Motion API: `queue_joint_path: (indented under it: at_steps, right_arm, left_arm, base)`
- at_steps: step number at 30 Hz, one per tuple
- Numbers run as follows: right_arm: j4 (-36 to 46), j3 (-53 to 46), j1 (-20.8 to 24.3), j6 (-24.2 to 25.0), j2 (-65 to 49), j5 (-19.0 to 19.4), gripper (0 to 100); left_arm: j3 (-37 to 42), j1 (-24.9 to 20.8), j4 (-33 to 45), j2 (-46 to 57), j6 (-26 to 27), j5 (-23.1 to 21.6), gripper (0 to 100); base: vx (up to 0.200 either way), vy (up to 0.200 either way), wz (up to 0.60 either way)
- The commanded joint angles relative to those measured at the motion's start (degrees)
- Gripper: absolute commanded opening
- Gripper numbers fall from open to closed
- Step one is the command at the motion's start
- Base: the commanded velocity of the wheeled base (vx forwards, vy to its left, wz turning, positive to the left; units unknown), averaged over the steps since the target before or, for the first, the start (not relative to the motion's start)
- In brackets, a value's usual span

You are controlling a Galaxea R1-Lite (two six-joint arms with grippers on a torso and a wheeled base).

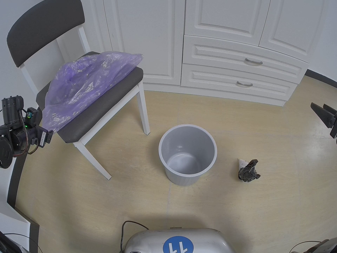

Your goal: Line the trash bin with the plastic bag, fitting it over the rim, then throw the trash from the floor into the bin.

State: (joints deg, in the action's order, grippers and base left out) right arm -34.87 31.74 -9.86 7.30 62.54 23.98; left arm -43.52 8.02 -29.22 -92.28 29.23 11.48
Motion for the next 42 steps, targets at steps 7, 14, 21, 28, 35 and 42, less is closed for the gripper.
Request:
queue_joint_path:
  at_steps: [7, 14, 21, 28, 35, 42]
  right_arm:
    - [-0.03, 0.07, -0.33, -0.01, -0.05, 0.02, 100]
    - [-0.12, 0.16, -0.68, -0.01, 0.04, 0.02, 100]
    - [-0.12, 0.25, -0.77, -0.01, 0.04, 0.1, 100]
    - [-0.12, 0.16, -0.77, -0.01, 0.04, 0.1, 100]
    - [-0.12, 0.07, -0.77, -0.1, 0.04, 0.54, 100]
    - [-0.12, -0.1, -0.77, -0.18, 0.04, 1.16, 100]
  left_arm:
    - [-4.29, -1.08, -6.11, -6.95, -0.14, 0.29, 100]
    - [-5.7, -5.47, -9.01, -6.59, -0.58, 0.29, 100]
    - [-7.19, -9.52, -8.92, -6.07, -0.58, 0.38, 100]
    - [-8.69, -11.01, -8.84, -7.74, -0.58, 0.47, 100]
    - [-8.25, -10.13, -9.01, -7.91, -0.58, 3.55, 100]
    - [-7.63, -10.31, -9.01, -7.82, 0.03, 5.83, 100]
  base:
    - [0.0, 0.0, 0.0]
    - [0.0, 0.0, 0.0]
    - [0.0, 0.0, 0.0]
    - [0.0, 0.0, 0.0]
    - [0.0, 0.0, 0.0]
    - [0.0, 0.0, 0.0]
